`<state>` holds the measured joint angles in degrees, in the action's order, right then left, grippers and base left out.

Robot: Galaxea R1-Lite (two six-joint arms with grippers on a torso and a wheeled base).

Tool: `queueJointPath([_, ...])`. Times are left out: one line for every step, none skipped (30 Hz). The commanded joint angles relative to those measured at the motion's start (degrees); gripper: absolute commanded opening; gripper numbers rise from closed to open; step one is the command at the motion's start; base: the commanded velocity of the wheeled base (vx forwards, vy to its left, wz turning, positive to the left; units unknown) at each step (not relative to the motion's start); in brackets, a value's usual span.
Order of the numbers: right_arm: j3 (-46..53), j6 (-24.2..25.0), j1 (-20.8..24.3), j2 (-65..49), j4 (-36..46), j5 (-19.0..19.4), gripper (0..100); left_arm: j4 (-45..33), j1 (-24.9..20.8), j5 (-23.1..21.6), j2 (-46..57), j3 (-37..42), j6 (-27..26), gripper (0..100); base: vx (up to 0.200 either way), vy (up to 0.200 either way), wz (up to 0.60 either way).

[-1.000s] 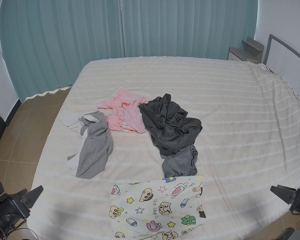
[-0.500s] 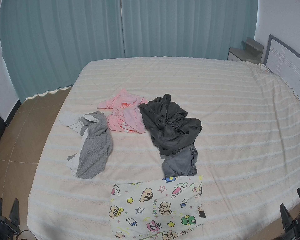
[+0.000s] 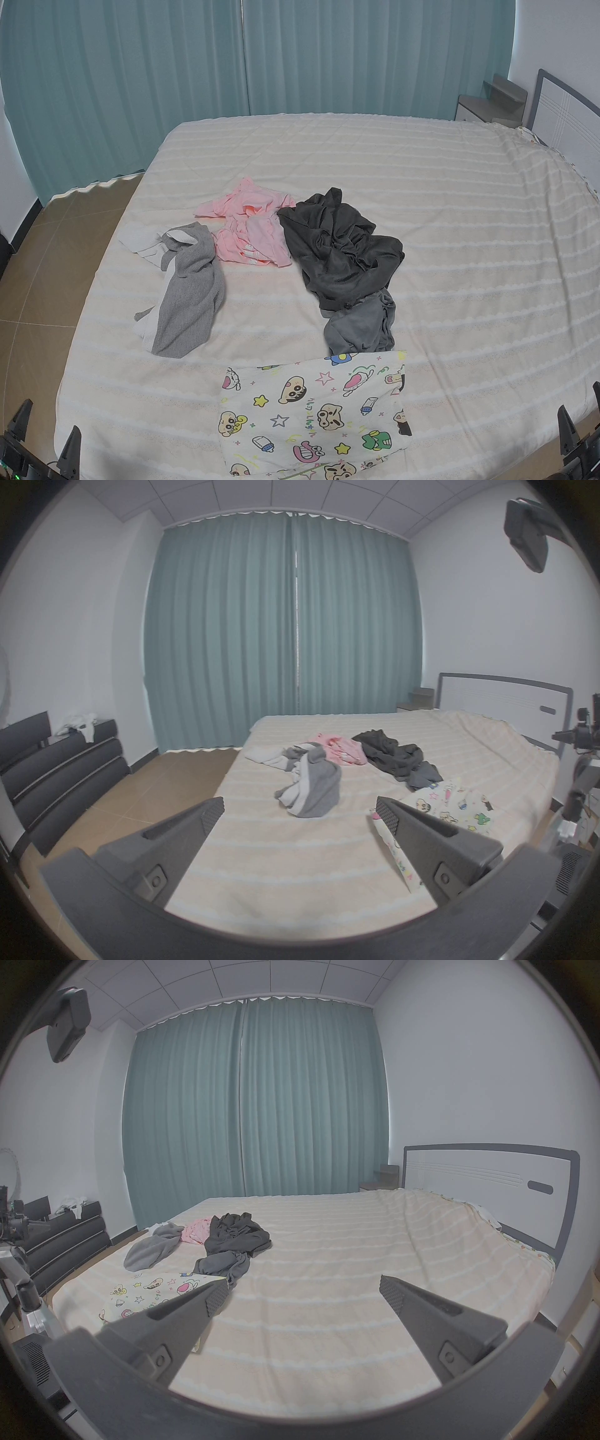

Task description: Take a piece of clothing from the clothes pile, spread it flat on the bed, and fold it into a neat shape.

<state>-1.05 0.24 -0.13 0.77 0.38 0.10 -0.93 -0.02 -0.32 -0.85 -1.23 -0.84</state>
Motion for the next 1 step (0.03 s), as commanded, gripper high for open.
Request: queueJointPath([1.05, 0.02, -0.04, -0.59, -0.20, -0.19, 100, -0.48, 0.11, -1.44, -0.11, 0.88, 0.58, 100, 0.000, 0.000, 0.00])
